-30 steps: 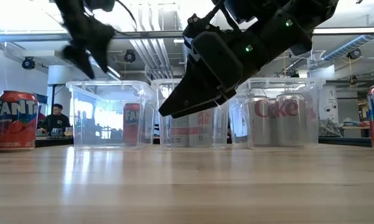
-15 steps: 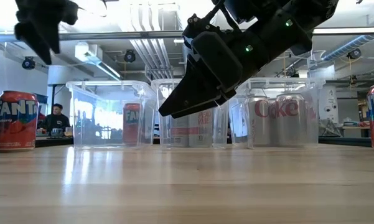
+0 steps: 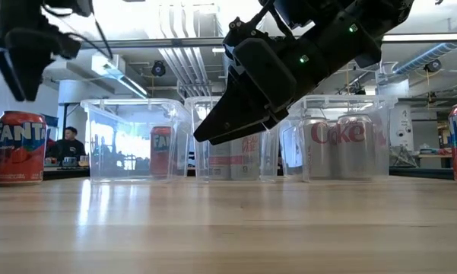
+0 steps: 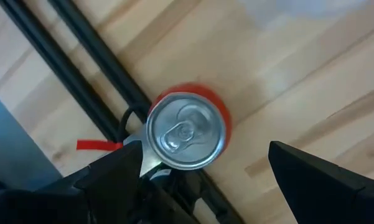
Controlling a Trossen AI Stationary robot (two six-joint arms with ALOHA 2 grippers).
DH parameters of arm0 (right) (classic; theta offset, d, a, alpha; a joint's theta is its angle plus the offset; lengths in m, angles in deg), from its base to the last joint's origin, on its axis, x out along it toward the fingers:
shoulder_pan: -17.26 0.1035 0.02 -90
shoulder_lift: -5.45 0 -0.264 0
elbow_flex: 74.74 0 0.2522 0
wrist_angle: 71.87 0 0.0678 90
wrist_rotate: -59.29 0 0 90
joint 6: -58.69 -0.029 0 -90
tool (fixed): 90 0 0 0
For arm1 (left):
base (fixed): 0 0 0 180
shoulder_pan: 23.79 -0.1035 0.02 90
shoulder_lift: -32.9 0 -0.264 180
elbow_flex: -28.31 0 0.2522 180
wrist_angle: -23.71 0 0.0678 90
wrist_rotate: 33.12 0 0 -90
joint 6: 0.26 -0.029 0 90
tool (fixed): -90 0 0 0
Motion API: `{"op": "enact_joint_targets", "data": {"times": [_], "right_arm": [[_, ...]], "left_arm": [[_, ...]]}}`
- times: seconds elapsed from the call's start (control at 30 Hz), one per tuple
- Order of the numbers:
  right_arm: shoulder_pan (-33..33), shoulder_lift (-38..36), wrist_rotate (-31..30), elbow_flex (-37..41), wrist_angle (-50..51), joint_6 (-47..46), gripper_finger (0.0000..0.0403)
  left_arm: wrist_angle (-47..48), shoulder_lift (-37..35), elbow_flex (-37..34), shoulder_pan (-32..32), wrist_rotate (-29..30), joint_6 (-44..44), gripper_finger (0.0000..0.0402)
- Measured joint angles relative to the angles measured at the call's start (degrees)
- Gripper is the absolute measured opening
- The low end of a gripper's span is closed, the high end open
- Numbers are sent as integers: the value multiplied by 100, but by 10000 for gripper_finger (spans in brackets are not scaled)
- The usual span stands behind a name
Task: Sort soda cans
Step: Put the top left red soda can into the left transparent bin
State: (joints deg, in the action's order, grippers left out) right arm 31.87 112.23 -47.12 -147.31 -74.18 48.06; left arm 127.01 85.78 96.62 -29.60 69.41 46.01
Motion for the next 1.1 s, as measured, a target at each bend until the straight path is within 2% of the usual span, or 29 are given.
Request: {"op": "enact_joint_targets", "data": {"times": [0.37,0.7,0.77,1.03,1.1], "right_arm": [[0,0,9,0,-2,0,368],[0,0,13,0,-4,-79,368],[0,0,15,0,-4,-81,368],[0,0,15,0,-2,-81,368],[0,0,15,0,-2,-79,368]], "left_arm": [[-509,-112,-794,-257,-2,17,332],[-756,42,-883,-1042,140,-477,344],[-812,144,-897,-1167,14,-606,343],[-769,421,-577,-1222,-28,-836,343],[-682,439,-560,-1238,-207,-894,343]]}}
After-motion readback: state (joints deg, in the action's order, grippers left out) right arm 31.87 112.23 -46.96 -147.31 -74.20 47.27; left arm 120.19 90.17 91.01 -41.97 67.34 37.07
